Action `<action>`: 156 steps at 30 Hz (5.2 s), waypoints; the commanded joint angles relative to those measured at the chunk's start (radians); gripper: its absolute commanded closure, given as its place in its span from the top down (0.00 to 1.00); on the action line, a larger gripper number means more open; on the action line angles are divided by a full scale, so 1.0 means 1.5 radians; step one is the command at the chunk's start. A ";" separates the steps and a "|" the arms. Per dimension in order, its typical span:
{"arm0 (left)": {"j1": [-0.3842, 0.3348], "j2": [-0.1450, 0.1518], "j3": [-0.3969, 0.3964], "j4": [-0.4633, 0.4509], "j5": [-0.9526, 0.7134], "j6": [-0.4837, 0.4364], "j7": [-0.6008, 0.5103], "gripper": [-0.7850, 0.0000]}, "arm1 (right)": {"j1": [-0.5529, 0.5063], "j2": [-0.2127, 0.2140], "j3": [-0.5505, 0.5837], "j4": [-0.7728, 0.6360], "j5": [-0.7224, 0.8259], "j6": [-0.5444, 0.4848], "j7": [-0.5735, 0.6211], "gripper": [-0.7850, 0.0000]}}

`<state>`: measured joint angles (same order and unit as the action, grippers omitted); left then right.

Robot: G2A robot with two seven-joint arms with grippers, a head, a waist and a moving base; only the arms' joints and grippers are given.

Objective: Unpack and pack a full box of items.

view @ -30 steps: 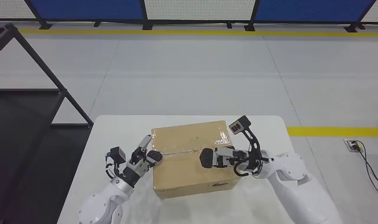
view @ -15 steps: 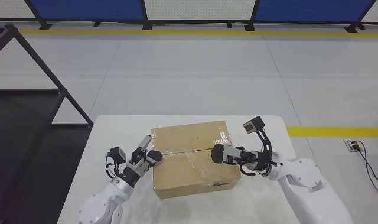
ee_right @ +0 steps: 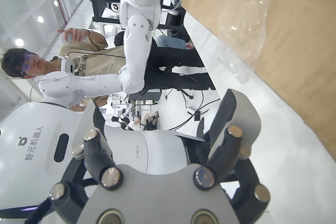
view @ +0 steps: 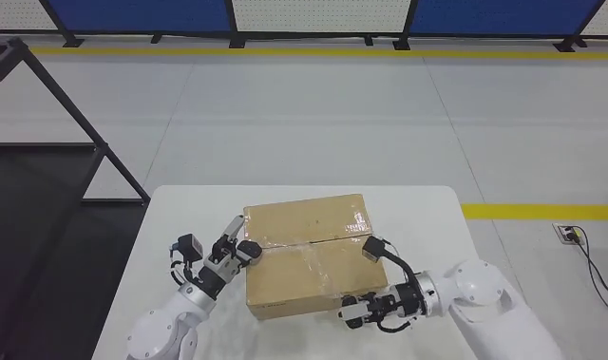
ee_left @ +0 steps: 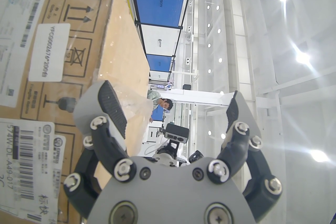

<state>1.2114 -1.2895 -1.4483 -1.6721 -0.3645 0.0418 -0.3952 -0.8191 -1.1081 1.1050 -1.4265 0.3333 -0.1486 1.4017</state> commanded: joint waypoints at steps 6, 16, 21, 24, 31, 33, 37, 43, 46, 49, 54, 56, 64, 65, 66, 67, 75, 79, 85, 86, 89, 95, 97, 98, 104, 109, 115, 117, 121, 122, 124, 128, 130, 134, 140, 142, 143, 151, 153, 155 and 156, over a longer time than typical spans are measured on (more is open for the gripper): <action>-0.002 0.001 0.003 0.001 0.002 0.001 0.003 1.00 | 0.034 -0.014 -0.057 0.043 -0.010 0.003 -0.030 1.00; -0.002 0.002 0.004 0.004 0.000 0.001 0.004 1.00 | 0.057 -0.023 -0.077 0.058 0.012 -0.033 -0.053 1.00; -0.003 0.003 0.005 0.004 0.001 0.001 0.005 1.00 | 0.062 -0.025 -0.070 0.054 0.045 -0.049 -0.066 1.00; -0.004 0.003 0.006 0.005 0.000 0.000 0.005 1.00 | 0.065 -0.026 -0.063 0.054 0.072 -0.056 -0.071 1.00; -0.005 0.004 0.006 0.005 -0.001 -0.001 0.005 1.00 | 0.079 -0.029 -0.055 0.068 0.102 -0.061 -0.086 1.00; -0.005 0.004 0.006 0.005 -0.001 -0.001 0.005 1.00 | 0.081 -0.030 -0.053 0.071 0.104 -0.059 -0.112 1.00; -0.006 0.004 0.007 0.007 -0.003 0.000 0.005 1.00 | 0.085 -0.034 -0.050 0.077 0.122 -0.068 -0.139 1.00; -0.007 0.005 0.007 0.008 -0.003 0.001 0.005 1.00 | 0.093 -0.038 -0.045 0.085 0.123 -0.072 -0.190 1.00; -0.006 0.006 0.006 0.008 -0.004 0.000 0.005 1.00 | 0.094 -0.038 -0.039 0.090 0.109 -0.068 -0.221 1.00; -0.005 0.006 0.005 0.008 -0.005 0.000 0.004 1.00 | 0.094 -0.039 -0.037 0.091 0.097 -0.061 -0.245 1.00; -0.002 0.007 0.001 0.006 -0.006 -0.001 0.004 1.00 | 0.084 -0.035 -0.015 0.084 0.100 -0.076 -0.246 1.00; -0.002 0.008 0.001 0.006 -0.006 -0.001 0.004 1.00 | 0.078 -0.032 -0.003 0.080 0.096 -0.075 -0.248 1.00; -0.002 0.009 0.002 0.004 -0.005 0.000 0.002 1.00 | 0.043 -0.017 0.056 0.054 0.027 -0.064 -0.324 1.00; -0.002 0.009 0.003 0.004 -0.004 0.000 0.002 1.00 | 0.040 -0.015 0.063 0.052 0.013 -0.054 -0.340 1.00; -0.002 0.009 0.003 0.005 -0.003 0.000 0.002 1.00 | 0.037 -0.014 0.067 0.047 0.005 -0.043 -0.346 1.00; -0.003 0.009 0.003 0.005 -0.003 0.001 0.002 1.00 | 0.036 -0.013 0.070 0.044 0.005 -0.033 -0.345 1.00; -0.001 0.010 0.006 0.003 -0.004 -0.001 0.004 1.00 | 0.028 -0.003 0.086 0.022 -0.070 0.074 -0.365 1.00; -0.001 0.010 0.008 0.001 -0.004 0.001 0.006 1.00 | 0.026 0.000 0.093 0.024 -0.070 0.122 -0.359 1.00; -0.004 0.010 0.012 0.000 -0.002 0.002 0.008 1.00 | 0.036 -0.004 0.082 0.041 -0.056 0.154 -0.375 1.00; -0.004 0.010 0.012 0.001 -0.001 0.002 0.007 1.00 | 0.038 -0.005 0.080 0.044 -0.052 0.157 -0.380 1.00; -0.004 0.010 0.012 0.002 0.000 0.001 0.008 1.00 | 0.048 -0.008 0.072 0.057 -0.041 0.165 -0.381 1.00; -0.004 0.011 0.014 0.002 -0.001 0.001 0.011 1.00 | 0.071 -0.014 0.053 0.084 -0.029 0.181 -0.385 1.00; -0.004 0.011 0.014 0.002 -0.001 0.001 0.011 1.00 | 0.079 -0.017 0.047 0.091 -0.022 0.184 -0.385 1.00; -0.004 0.011 0.014 0.002 -0.001 0.001 0.011 1.00 | 0.082 -0.018 0.045 0.095 -0.018 0.184 -0.386 1.00; -0.004 0.011 0.014 0.002 -0.003 -0.002 0.012 1.00 | 0.099 -0.024 0.030 0.112 0.000 0.168 -0.369 1.00; -0.004 0.012 0.014 0.003 -0.003 -0.002 0.012 1.00 | 0.112 -0.029 0.014 0.128 0.000 0.163 -0.365 1.00; -0.004 0.012 0.013 0.002 -0.006 -0.003 0.012 1.00 | 0.125 -0.033 0.004 0.147 -0.010 0.163 -0.375 0.44; -0.004 0.012 0.013 0.002 -0.006 -0.003 0.012 1.00 | 0.126 -0.033 0.003 0.149 -0.014 0.163 -0.380 0.28; -0.005 0.013 0.013 0.002 -0.005 -0.002 0.011 1.00 | 0.126 -0.033 0.004 0.151 -0.019 0.165 -0.382 0.12; -0.005 0.013 0.013 0.002 -0.005 -0.002 0.011 1.00 | 0.126 -0.033 0.006 0.152 -0.019 0.166 -0.382 0.05; -0.006 0.013 0.013 0.003 -0.006 -0.002 0.011 1.00 | 0.125 -0.032 0.008 0.152 -0.022 0.167 -0.384 0.00; -0.006 0.013 0.014 0.003 -0.006 -0.002 0.012 1.00 | 0.119 -0.030 0.015 0.147 -0.028 0.169 -0.384 0.00; -0.006 0.013 0.014 0.003 -0.006 -0.002 0.012 1.00 | 0.114 -0.028 0.019 0.143 -0.031 0.169 -0.382 0.00; -0.006 0.013 0.016 0.001 -0.005 -0.002 0.012 1.00 | 0.101 -0.025 0.027 0.127 -0.039 0.169 -0.379 0.00; -0.006 0.014 0.017 0.000 -0.003 -0.002 0.013 1.00 | 0.077 -0.019 0.042 0.098 -0.047 0.170 -0.378 0.00; -0.005 0.014 0.017 0.000 -0.003 -0.002 0.013 1.00 | 0.069 -0.018 0.046 0.088 -0.051 0.172 -0.381 0.00; -0.005 0.014 0.017 0.000 -0.003 -0.002 0.013 1.00 | 0.066 -0.017 0.048 0.083 -0.053 0.173 -0.382 0.00; -0.001 0.015 0.018 -0.003 0.000 -0.004 0.011 1.00 | 0.049 -0.012 0.054 0.052 -0.092 0.186 -0.399 0.00; 0.000 0.015 0.018 -0.004 0.000 -0.004 0.012 1.00 | 0.046 -0.011 0.053 0.046 -0.103 0.193 -0.404 0.00; 0.001 0.015 0.018 -0.006 0.000 -0.005 0.010 1.00 | 0.044 -0.011 0.051 0.039 -0.110 0.198 -0.409 0.00; 0.002 0.015 0.018 -0.007 0.000 -0.005 0.010 1.00 | 0.043 -0.011 0.051 0.035 -0.112 0.199 -0.409 0.00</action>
<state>1.2135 -1.2668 -1.4218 -1.6813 -0.3643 0.0346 -0.3794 -0.7534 -1.1244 1.1821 -1.3688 0.1674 0.1490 0.7885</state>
